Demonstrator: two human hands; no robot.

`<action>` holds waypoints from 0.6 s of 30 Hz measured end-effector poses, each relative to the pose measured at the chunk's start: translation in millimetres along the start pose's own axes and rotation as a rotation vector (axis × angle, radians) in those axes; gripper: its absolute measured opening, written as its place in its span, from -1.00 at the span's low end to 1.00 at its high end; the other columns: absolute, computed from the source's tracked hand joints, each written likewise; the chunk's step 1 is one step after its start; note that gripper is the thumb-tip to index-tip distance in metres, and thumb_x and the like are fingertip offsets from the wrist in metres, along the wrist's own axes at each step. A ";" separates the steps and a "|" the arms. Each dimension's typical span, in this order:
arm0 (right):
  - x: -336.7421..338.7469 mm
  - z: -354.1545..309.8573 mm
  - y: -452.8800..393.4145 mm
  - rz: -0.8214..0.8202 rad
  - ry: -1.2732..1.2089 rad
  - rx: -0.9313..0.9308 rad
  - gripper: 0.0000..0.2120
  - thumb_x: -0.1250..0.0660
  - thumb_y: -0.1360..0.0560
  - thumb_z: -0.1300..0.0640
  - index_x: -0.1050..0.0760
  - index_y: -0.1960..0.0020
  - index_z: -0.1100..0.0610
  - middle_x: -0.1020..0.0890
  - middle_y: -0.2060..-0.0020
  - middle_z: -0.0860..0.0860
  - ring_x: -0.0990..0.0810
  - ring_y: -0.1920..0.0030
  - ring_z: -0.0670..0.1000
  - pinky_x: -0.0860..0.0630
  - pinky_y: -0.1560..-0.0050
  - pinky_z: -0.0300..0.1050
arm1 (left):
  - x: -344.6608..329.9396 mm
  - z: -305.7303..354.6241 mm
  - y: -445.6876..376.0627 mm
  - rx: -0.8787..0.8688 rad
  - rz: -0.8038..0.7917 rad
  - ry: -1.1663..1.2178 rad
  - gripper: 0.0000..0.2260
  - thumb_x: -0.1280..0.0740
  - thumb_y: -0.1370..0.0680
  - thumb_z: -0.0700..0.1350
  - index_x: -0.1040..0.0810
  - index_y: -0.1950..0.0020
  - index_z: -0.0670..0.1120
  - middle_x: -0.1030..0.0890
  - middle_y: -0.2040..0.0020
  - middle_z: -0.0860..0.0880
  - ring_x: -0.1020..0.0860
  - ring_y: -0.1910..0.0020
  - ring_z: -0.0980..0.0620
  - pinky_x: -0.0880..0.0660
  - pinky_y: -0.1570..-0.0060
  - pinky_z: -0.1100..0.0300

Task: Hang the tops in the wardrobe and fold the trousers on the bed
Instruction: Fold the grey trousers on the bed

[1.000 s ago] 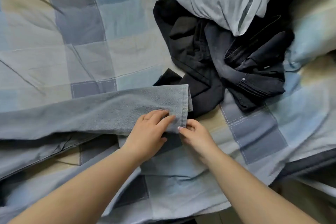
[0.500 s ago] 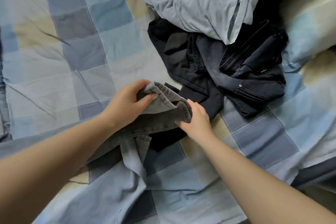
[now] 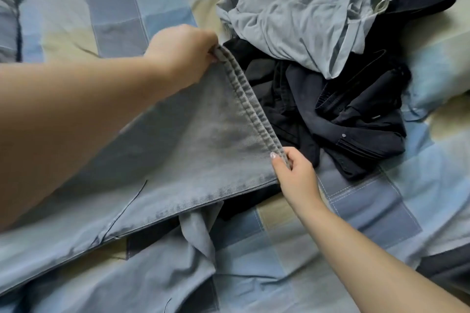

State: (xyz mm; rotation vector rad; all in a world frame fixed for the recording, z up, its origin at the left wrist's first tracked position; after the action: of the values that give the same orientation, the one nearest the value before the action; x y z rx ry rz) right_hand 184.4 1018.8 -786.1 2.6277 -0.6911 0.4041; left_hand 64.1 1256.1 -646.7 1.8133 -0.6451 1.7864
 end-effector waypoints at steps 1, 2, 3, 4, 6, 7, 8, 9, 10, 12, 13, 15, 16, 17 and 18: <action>1.5 -1.3 -1.3 0.013 -0.021 -0.017 -0.87 -0.28 -0.53 0.07 -0.48 0.20 0.01 -0.43 0.51 -0.19 -0.32 0.46 -0.18 -0.29 0.40 -0.30 | -2.1 5.3 -5.8 0.021 -0.015 0.055 -0.88 -0.27 -0.55 -0.13 -0.51 -0.04 -0.15 -0.58 0.01 -0.26 -0.51 0.06 -0.26 -0.29 0.23 0.07; 2.8 -1.2 -3.9 0.033 -0.027 -0.042 -0.87 -0.28 -0.53 0.07 -0.48 0.19 0.02 -0.43 0.51 -0.18 -0.32 0.46 -0.18 -0.31 0.38 -0.26 | -6.0 9.5 -11.0 0.046 -0.039 0.127 -0.88 -0.27 -0.55 -0.17 -0.51 -0.06 -0.15 -0.58 -0.04 -0.25 -0.51 -0.01 -0.25 -0.34 0.19 0.06; 3.5 -1.0 -7.5 0.051 -0.030 -0.070 -0.87 -0.27 -0.53 0.07 -0.49 0.19 0.04 -0.44 0.50 -0.16 -0.35 0.46 -0.17 -0.34 0.36 -0.23 | -11.3 11.4 -14.8 0.079 -0.074 0.211 -0.84 -0.26 -0.55 -0.19 -0.51 -0.12 -0.13 -0.57 -0.12 -0.22 -0.51 -0.09 -0.23 -0.39 0.10 0.04; 3.7 -1.2 -10.9 0.070 -0.045 -0.106 -0.88 -0.27 -0.54 0.09 -0.49 0.17 0.04 -0.46 0.46 -0.14 -0.39 0.46 -0.17 -0.38 0.35 -0.22 | -17.5 11.9 -16.3 0.118 -0.123 0.301 -0.76 -0.26 -0.56 -0.18 -0.48 -0.23 -0.09 -0.55 -0.21 -0.19 -0.49 -0.18 -0.20 -0.42 -0.02 0.03; 1.1 1.9 -13.7 0.076 -0.175 -0.232 -0.97 -0.27 -0.56 0.15 -0.46 0.05 0.03 -0.55 0.30 -0.07 -0.51 0.42 -0.19 -0.50 0.35 -0.24 | -33.5 8.1 -9.4 0.182 -0.235 0.446 -0.57 -0.30 -0.58 -0.11 -0.31 -0.44 -0.01 -0.44 -0.36 -0.13 -0.44 -0.30 -0.15 -0.41 -0.17 0.03; -1.5 6.6 -13.2 0.068 -0.255 -0.310 -0.88 -0.28 -0.56 0.17 -0.43 -0.08 0.02 -0.58 0.18 -0.02 -0.58 0.31 -0.17 -0.55 0.29 -0.23 | -41.3 5.4 -2.3 0.204 -0.274 0.479 -0.51 -0.31 -0.57 -0.09 -0.25 -0.48 0.01 -0.40 -0.40 -0.11 -0.42 -0.33 -0.13 -0.41 -0.21 0.02; -6.1 15.0 -8.2 0.049 -0.319 -0.400 -0.73 -0.29 -0.56 0.18 -0.38 -0.23 0.03 -0.57 0.06 0.01 -0.62 0.19 -0.10 -0.59 0.18 -0.18 | -50.5 2.8 9.2 0.225 -0.302 0.499 -0.49 -0.32 -0.57 -0.08 -0.24 -0.49 0.01 -0.38 -0.42 -0.10 -0.42 -0.34 -0.11 -0.40 -0.25 0.02; -11.0 24.4 -0.9 0.028 -0.299 -0.466 -0.62 -0.30 -0.55 0.17 -0.32 -0.33 0.06 -0.56 -0.03 0.04 -0.62 0.08 -0.04 -0.60 0.05 -0.09 | -58.9 0.3 22.7 0.243 -0.308 0.528 -0.52 -0.32 -0.57 -0.08 -0.28 -0.47 0.00 -0.40 -0.42 -0.07 -0.44 -0.33 -0.09 -0.39 -0.27 0.05; -16.8 32.5 9.5 0.003 -0.217 -0.491 -0.58 -0.31 -0.54 0.15 -0.31 -0.36 0.10 -0.56 -0.07 0.06 -0.61 0.02 0.01 -0.58 -0.04 -0.02 | -67.1 -2.3 38.5 0.264 -0.302 0.569 -0.59 -0.32 -0.57 -0.10 -0.36 -0.42 -0.03 -0.45 -0.38 -0.05 -0.49 -0.27 -0.05 -0.40 -0.25 0.12; -35.4 43.2 37.3 -0.092 -0.069 -0.443 -0.67 -0.35 -0.52 0.12 -0.42 -0.26 0.11 -0.61 0.03 0.00 -0.61 0.07 -0.04 -0.55 -0.01 -0.14 | -83.7 -6.6 77.4 0.316 -0.313 0.659 -0.74 -0.31 -0.57 -0.16 -0.52 -0.26 -0.06 -0.58 -0.21 -0.01 -0.58 -0.11 0.01 -0.41 -0.08 0.24; -47.8 45.7 52.6 -0.164 -0.007 -0.397 -0.74 -0.36 -0.50 0.11 -0.48 -0.17 0.09 -0.61 0.11 -0.07 -0.59 0.15 -0.11 -0.50 0.10 -0.31 | -91.9 -7.3 97.9 0.333 -0.341 0.687 -0.80 -0.31 -0.56 -0.20 -0.56 -0.18 -0.06 -0.62 -0.13 -0.01 -0.60 -0.05 0.02 -0.43 -0.03 0.26; -77.0 46.7 79.1 -0.319 0.080 -0.330 -0.81 -0.38 -0.49 0.07 -0.52 -0.09 0.01 -0.59 0.14 -0.15 -0.57 0.16 -0.16 -0.40 0.19 -0.47 | -106.9 -7.4 139.5 0.355 -0.421 0.722 -0.85 -0.31 -0.54 -0.24 -0.58 -0.05 -0.04 -0.65 -0.01 -0.01 -0.63 0.06 0.04 -0.45 0.03 0.27; -90.9 46.4 88.7 -0.373 0.084 -0.322 -0.77 -0.38 -0.48 0.06 -0.52 -0.13 0.01 -0.60 0.08 -0.13 -0.57 0.12 -0.15 -0.42 0.12 -0.44 | -113.4 -7.2 159.4 0.373 -0.457 0.738 -0.86 -0.31 -0.54 -0.24 -0.57 -0.01 -0.02 -0.66 0.02 -0.02 -0.63 0.10 0.06 -0.45 0.04 0.27; -102.0 44.2 93.9 -0.405 0.073 -0.322 -0.71 -0.38 -0.48 0.05 -0.51 -0.19 0.02 -0.59 0.02 -0.09 -0.57 0.10 -0.14 -0.44 0.05 -0.37 | -120.0 -7.4 176.4 0.397 -0.482 0.752 -0.87 -0.31 -0.54 -0.23 -0.56 0.01 -0.01 -0.66 0.02 -0.02 -0.63 0.11 0.07 -0.46 0.03 0.25; -112.5 39.6 97.6 -0.422 0.056 -0.329 -0.64 -0.39 -0.47 0.03 -0.48 -0.25 0.04 -0.58 -0.03 -0.06 -0.57 0.08 -0.12 -0.45 0.00 -0.30 | -127.0 -8.9 193.8 0.427 -0.501 0.752 -0.88 -0.32 -0.55 -0.22 -0.57 0.00 -0.01 -0.66 0.02 -0.01 -0.63 0.08 0.06 -0.47 -0.01 0.22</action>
State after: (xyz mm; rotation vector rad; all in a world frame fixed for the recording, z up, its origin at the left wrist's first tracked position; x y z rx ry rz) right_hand 46.5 968.9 -833.5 2.3510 -0.1539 0.2149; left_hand -71.9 1112.9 -768.1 1.1978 0.4669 2.1058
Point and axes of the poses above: each hand's wrist, its own y-axis away from the middle knuckle, its own x-axis out of the back of the hand, z = x × y, the point moved 3 cm from there along -y, towards the middle knuckle
